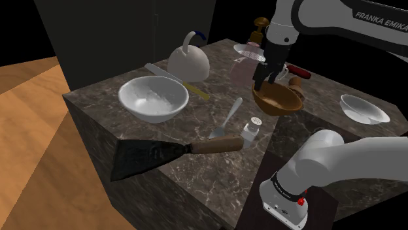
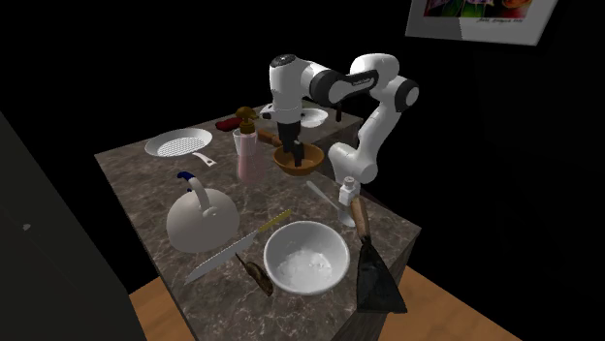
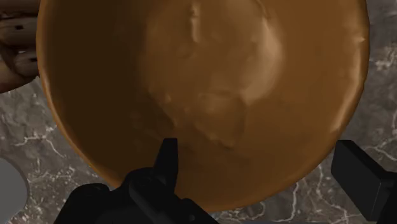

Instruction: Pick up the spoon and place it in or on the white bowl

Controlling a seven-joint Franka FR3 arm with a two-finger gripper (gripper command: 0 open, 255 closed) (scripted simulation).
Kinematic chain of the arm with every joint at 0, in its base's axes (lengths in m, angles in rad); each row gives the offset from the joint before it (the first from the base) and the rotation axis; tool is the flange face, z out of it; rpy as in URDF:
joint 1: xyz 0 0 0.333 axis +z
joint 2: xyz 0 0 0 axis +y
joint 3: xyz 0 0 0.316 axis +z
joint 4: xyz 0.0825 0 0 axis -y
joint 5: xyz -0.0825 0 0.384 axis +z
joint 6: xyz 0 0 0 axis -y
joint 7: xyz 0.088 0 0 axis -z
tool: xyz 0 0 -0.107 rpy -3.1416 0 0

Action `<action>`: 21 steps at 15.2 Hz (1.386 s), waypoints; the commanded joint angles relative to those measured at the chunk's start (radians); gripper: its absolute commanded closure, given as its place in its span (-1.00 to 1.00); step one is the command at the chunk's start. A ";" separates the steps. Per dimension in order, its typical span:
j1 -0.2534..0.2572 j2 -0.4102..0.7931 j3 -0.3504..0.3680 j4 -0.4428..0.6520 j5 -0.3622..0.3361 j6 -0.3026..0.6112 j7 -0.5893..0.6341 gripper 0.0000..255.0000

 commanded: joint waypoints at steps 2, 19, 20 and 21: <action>-0.011 -0.041 0.030 -0.026 0.022 0.005 0.077 -1.00; -0.354 -0.306 0.748 -0.005 0.430 0.107 1.359 -1.00; -0.353 -0.310 0.752 -0.019 0.434 0.118 1.357 -1.00; -0.351 -0.313 0.756 -0.034 0.438 0.130 1.355 -1.00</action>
